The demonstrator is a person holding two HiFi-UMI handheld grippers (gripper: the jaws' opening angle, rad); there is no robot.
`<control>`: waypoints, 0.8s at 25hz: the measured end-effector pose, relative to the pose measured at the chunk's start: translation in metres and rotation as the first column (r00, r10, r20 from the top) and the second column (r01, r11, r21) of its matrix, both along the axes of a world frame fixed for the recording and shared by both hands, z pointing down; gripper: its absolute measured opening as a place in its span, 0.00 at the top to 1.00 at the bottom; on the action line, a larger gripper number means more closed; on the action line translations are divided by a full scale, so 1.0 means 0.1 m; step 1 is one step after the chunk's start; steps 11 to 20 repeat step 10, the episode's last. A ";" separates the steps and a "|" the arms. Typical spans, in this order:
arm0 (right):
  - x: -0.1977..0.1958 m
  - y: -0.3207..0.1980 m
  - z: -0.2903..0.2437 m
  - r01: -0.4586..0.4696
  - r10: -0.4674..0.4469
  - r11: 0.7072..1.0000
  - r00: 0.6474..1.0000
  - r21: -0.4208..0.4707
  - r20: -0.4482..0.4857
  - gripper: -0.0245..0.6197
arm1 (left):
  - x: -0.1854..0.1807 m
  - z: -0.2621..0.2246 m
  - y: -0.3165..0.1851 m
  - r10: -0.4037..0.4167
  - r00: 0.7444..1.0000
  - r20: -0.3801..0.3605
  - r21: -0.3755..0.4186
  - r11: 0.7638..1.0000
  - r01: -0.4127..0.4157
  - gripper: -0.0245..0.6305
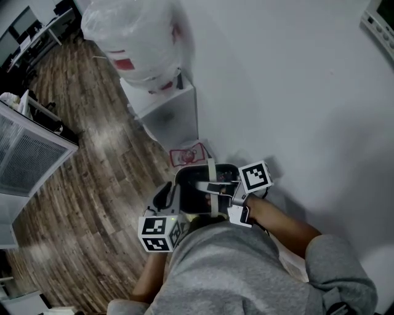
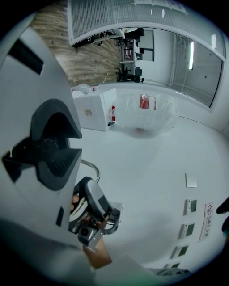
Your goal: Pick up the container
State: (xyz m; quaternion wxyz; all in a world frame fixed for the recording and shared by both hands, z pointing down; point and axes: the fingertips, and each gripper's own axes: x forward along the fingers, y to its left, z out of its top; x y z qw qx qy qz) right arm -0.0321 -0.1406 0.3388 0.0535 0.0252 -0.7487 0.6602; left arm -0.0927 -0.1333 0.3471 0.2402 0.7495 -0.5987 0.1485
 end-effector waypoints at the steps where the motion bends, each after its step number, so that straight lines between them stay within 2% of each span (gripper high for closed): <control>1: 0.00 0.00 0.01 0.001 -0.001 1.000 1.000 0.001 -0.004 0.92 | 0.01 0.00 0.00 -0.001 1.000 -0.003 0.001 1.000 0.001 0.84; 20: -0.01 -0.01 0.03 0.017 -0.017 1.000 1.000 0.020 0.004 0.92 | 0.01 0.06 0.00 -0.008 1.000 -0.010 -0.005 1.000 0.008 0.84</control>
